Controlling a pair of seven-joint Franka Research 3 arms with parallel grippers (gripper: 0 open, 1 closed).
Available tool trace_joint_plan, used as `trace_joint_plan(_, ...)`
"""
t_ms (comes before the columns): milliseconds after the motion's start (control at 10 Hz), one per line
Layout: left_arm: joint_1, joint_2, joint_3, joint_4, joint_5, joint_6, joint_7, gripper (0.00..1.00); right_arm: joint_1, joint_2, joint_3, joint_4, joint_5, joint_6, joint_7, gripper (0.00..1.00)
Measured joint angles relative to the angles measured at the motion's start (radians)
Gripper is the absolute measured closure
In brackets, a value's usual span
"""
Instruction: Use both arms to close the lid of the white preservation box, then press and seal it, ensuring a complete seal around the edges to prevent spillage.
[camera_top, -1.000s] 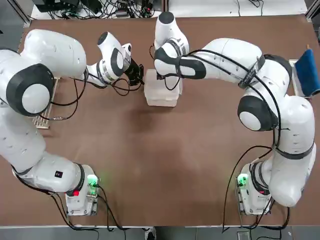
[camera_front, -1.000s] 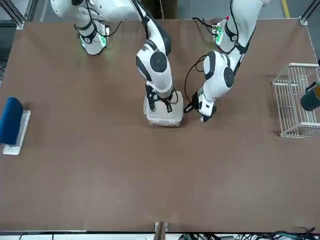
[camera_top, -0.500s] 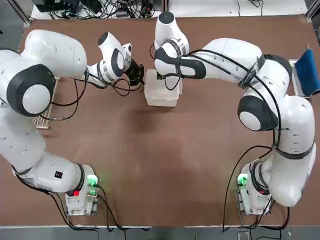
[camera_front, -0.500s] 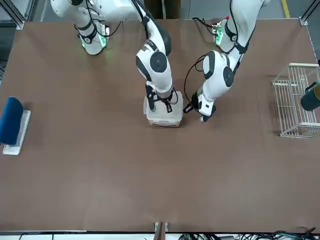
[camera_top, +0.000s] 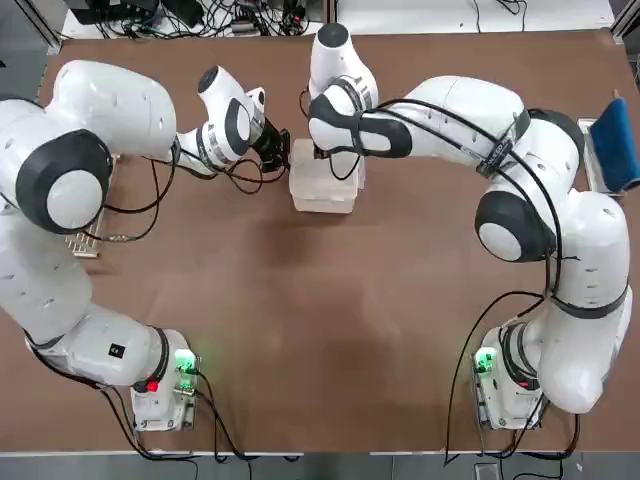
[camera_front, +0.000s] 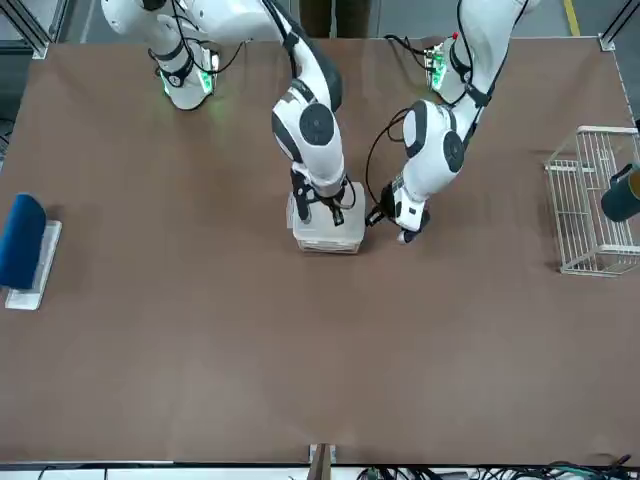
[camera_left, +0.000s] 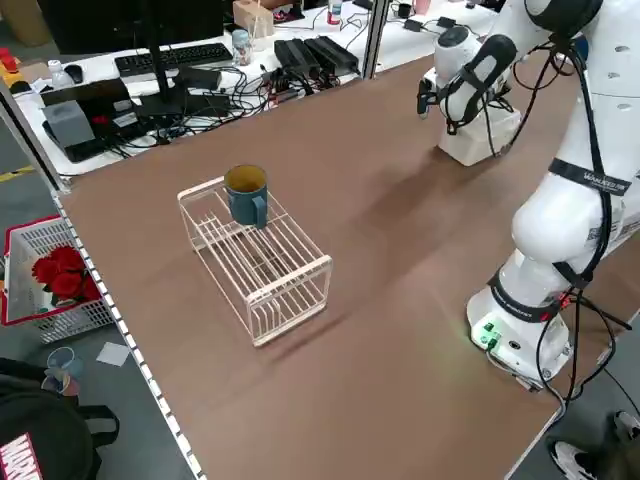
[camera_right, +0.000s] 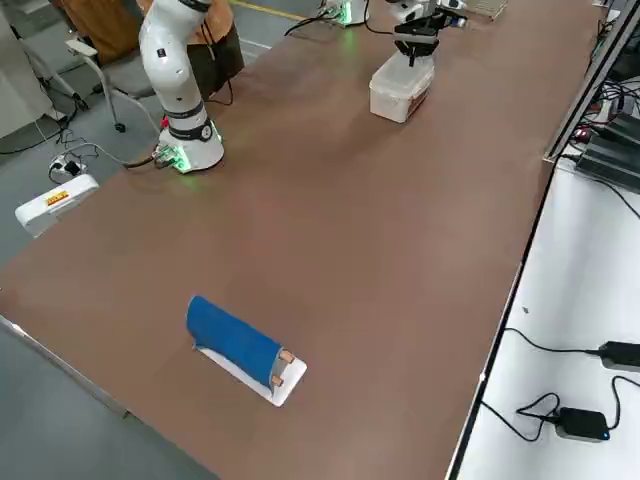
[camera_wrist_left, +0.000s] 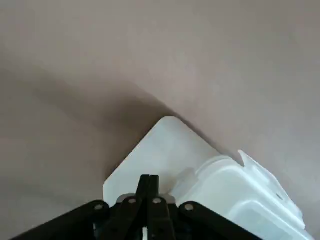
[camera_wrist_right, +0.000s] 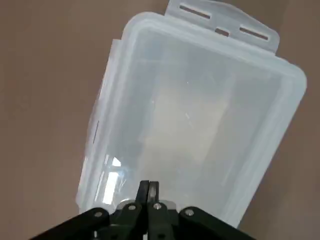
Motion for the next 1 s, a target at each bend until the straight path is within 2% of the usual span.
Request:
trace_joint_plan(600,0.012,-0.01,0.0,-0.004,-0.004,0.0,0.005,0.99,-0.003,0.0,0.0,0.001,0.0,0.003,0.0,0.96)
trace_joint_plan(1000,0.087,-0.084,-0.003,-0.041,0.032,0.0,0.028,0.99,-0.012,0.0,-0.001,0.003,0.0,-0.004,-0.001,0.96)
